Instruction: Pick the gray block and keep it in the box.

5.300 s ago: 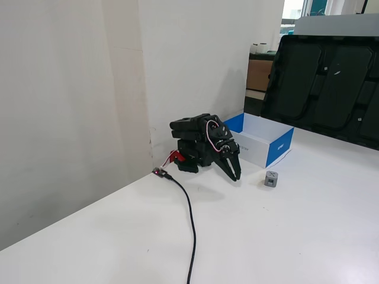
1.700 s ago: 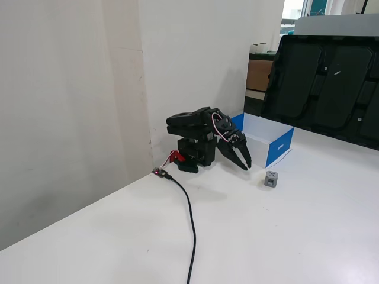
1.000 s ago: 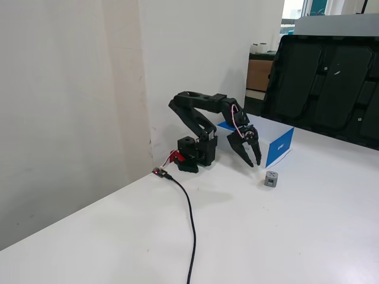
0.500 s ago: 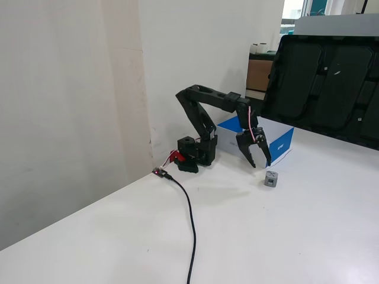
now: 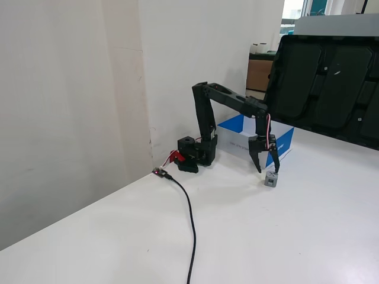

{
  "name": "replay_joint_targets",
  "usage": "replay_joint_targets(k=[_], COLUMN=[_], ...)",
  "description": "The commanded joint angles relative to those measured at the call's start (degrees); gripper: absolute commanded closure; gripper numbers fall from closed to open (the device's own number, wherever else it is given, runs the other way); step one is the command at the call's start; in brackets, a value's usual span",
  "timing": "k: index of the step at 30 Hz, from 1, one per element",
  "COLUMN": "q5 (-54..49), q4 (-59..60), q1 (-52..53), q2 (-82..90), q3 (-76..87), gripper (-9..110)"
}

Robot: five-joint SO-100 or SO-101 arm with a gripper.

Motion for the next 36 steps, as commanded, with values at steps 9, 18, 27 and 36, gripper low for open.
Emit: replay_joint_targets(k=[9, 18, 27, 36], q5=[1.1, 1.6, 1.5, 0.8], q4=[-0.5, -2.0, -3.3, -2.9], q1=[-0.7, -1.1, -1.3, -0.9], q2=[-9.7, -13.2, -14.9, -14.3], q3=[-10.5, -11.4, -11.7, -13.0], gripper=[82, 84, 90, 99])
